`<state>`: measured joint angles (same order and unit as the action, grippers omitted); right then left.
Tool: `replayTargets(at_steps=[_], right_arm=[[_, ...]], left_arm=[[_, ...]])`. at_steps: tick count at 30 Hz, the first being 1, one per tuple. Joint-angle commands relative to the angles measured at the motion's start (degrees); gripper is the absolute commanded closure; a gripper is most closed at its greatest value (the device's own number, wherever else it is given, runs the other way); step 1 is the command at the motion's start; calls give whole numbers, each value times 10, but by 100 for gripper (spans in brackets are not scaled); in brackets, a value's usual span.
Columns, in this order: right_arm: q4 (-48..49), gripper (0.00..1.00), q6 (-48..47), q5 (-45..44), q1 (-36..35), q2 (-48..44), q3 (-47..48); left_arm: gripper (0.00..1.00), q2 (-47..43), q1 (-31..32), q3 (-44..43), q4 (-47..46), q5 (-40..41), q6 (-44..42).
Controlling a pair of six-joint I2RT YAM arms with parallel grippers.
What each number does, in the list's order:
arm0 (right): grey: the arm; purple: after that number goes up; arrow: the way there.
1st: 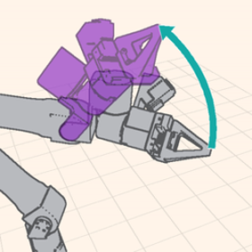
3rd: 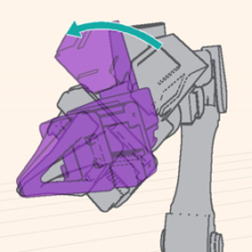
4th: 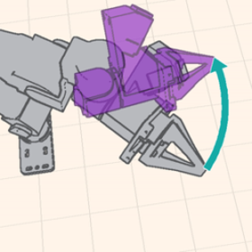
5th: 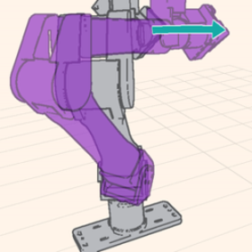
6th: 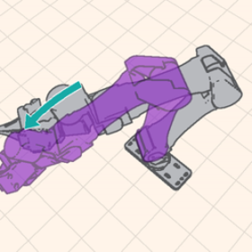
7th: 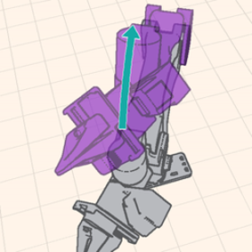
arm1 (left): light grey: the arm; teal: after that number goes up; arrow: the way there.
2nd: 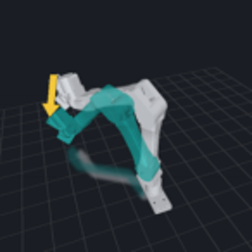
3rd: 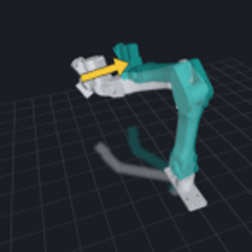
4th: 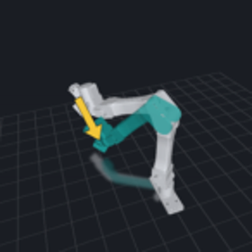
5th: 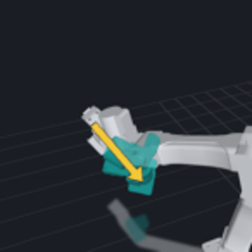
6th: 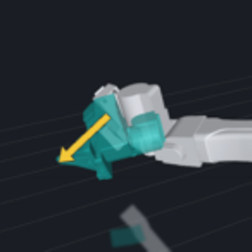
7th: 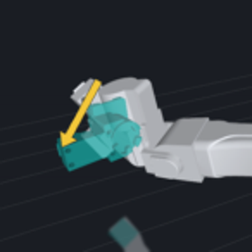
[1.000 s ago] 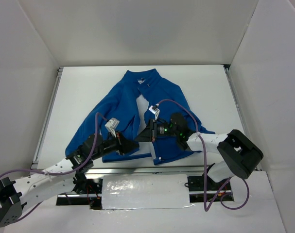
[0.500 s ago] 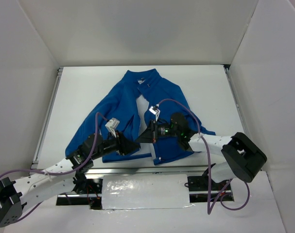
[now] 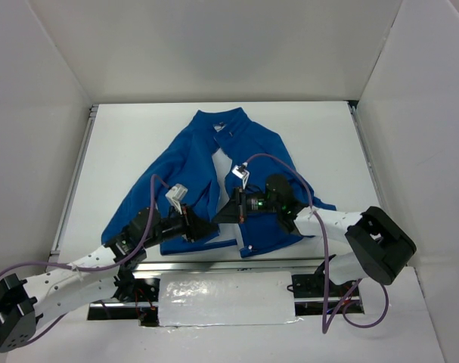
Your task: Zip up the jacket
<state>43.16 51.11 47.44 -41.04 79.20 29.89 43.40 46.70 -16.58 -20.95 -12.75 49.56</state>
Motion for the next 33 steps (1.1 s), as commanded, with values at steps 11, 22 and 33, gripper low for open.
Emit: replayTargets(at_steps=[11, 22, 33], right_arm=[[30, 55, 14, 34, 10, 12, 21], [-390, 38, -128, -147, 47, -179, -8], [-524, 48, -101, -279, 12, -211, -79]], left_arm=[[100, -8, -1, -6, -41, -12, -12], [100, -40, -3, -27, 92, 105, 1], [100, -81, -6, -28, 161, 113, -10]])
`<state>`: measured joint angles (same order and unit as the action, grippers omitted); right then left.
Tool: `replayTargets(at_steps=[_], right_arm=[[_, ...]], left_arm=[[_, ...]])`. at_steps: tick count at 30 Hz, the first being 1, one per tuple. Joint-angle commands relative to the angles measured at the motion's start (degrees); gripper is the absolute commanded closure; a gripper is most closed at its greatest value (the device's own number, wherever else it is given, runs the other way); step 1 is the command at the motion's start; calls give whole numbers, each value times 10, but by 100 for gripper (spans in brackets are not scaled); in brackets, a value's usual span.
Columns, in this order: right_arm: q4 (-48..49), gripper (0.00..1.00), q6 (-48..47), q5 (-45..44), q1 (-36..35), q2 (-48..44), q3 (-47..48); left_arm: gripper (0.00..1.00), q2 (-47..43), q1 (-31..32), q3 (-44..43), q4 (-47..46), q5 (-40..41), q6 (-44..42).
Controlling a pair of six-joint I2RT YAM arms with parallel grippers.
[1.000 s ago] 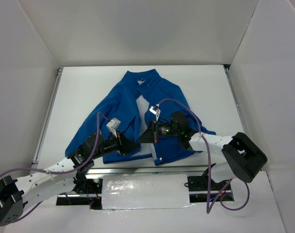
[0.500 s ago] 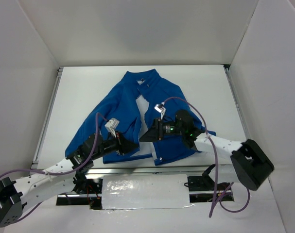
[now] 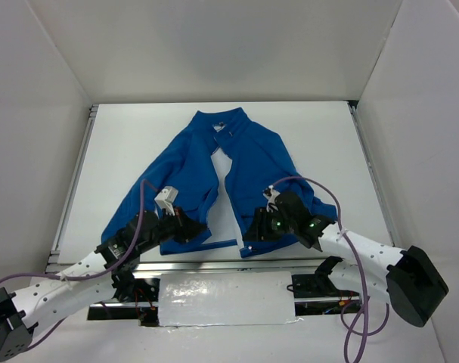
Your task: Zip up the jacket
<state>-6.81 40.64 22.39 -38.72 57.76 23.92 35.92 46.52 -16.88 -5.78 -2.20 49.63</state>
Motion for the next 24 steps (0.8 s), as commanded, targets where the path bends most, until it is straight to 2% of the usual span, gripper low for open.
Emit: replayTargets(at_steps=[1, 6, 10, 16, 20, 24], right_arm=[[-21, 48, 6, -39, -12, 16, -20], [-15, 48, -2, -75, -23, 75, 3], [15, 50, -7, -54, -63, 129, 38], [59, 51, 8, -27, -122, 103, 65], [66, 50, 3, -31, -146, 111, 79], [92, 48, -1, -33, -152, 182, 104]], left_arm=[[100, -6, -4, -26, 11, 10, -10], [100, -11, -4, -36, 31, 19, -5], [100, -16, -5, -50, 93, 72, 5], [100, -37, -6, -63, 164, 134, 34], [100, -50, -6, -56, 173, 155, 45], [100, -45, -6, -52, 169, 151, 50]])
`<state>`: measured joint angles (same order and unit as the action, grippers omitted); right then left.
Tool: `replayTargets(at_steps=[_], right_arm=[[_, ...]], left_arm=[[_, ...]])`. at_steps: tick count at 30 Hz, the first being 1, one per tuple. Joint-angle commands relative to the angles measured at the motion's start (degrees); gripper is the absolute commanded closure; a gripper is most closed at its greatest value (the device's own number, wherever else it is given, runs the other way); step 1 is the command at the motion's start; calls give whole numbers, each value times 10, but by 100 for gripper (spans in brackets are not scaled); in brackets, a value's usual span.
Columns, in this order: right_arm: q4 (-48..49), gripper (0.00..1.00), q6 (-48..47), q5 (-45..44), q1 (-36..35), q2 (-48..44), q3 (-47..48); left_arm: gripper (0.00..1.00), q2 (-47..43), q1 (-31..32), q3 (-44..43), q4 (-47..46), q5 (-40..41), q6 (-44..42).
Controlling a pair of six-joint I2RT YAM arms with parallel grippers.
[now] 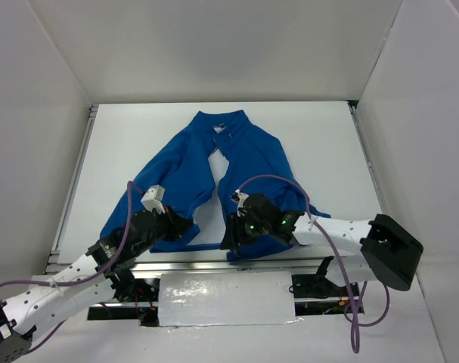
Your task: Zip up the jacket
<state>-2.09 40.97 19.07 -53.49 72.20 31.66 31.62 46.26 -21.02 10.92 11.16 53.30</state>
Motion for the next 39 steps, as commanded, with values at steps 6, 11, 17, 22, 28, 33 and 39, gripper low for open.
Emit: replayTargets(at_steps=[6, 11, 17, 22, 28, 33, 39], right_arm=[[20, 46, 9, -76, -5, 46, 53], [-26, 44, 10, -130, -5, -12, 45], [-57, 42, -5, -169, 3, 5, 46], [-28, 44, -13, -136, 3, 48, 51], [-20, 58, -20, -121, 3, 64, 65], [-1, 71, -20, -79, 1, 49, 76], [15, 70, -17, -31, 1, 61, 96]], left_arm=[[100, -9, -5, -9, 9, 16, 14], [100, -11, -4, -11, 14, 15, 8], [100, 1, -5, -11, 2, 7, 7], [100, 8, -5, -17, 0, 4, 5], [100, 6, -6, -20, 5, 5, 0], [100, 5, -6, -20, 8, 8, -1], [100, 1, -6, -17, 9, 11, 2]])
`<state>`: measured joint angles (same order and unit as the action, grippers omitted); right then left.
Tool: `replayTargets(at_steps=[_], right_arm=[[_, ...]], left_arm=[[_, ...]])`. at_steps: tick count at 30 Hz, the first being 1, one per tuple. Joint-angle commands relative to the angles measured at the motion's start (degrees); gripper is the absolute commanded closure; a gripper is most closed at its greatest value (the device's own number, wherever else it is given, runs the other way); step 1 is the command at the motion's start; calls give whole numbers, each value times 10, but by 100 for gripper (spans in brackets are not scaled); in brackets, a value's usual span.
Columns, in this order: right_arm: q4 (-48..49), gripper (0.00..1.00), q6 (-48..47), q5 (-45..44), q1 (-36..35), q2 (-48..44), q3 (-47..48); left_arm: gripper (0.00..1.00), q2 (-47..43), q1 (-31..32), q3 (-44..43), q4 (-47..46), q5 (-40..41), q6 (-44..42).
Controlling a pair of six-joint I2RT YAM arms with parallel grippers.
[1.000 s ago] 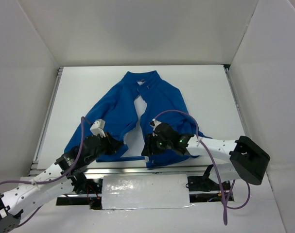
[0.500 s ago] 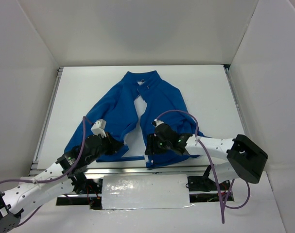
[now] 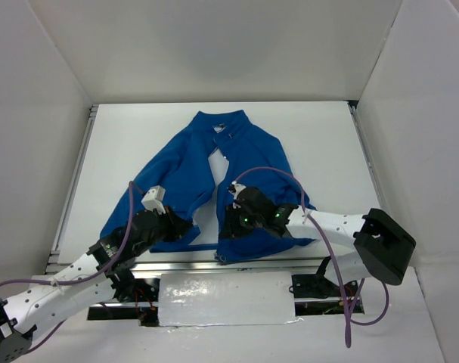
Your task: Zip up the jacket
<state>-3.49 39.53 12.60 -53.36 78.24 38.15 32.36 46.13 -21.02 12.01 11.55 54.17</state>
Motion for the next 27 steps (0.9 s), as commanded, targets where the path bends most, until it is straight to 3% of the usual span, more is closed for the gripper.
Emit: replayTargets(at_steps=[1, 5, 8, 12, 16, 19, 23, 27], right_arm=[[33, 70, 0, 39, 0, 19, 33], [54, 69, 8, 65, -1, 75, 49], [73, 63, 20, 59, -1, 52, 33], [-23, 61, 20, -8, -2, 5, 46], [-103, 51, 48, -99, -38, -3, 54], [-147, 52, 75, -125, -59, 20, 46], [-119, 56, 82, -88, -61, 52, 7], [-160, 58, 64, -129, -28, 109, 45]], left_arm=[[100, -7, -4, -17, -3, 8, -6], [100, -5, -4, -16, -6, 9, -2], [100, -5, -5, -21, 3, 12, -5], [100, -9, -5, -23, 14, 15, -8], [100, -5, -5, -20, 10, 15, -6], [100, -3, -5, -17, 3, 13, -2], [100, 1, -5, -15, 0, 10, -2], [100, 16, -6, -17, -5, 15, 1]])
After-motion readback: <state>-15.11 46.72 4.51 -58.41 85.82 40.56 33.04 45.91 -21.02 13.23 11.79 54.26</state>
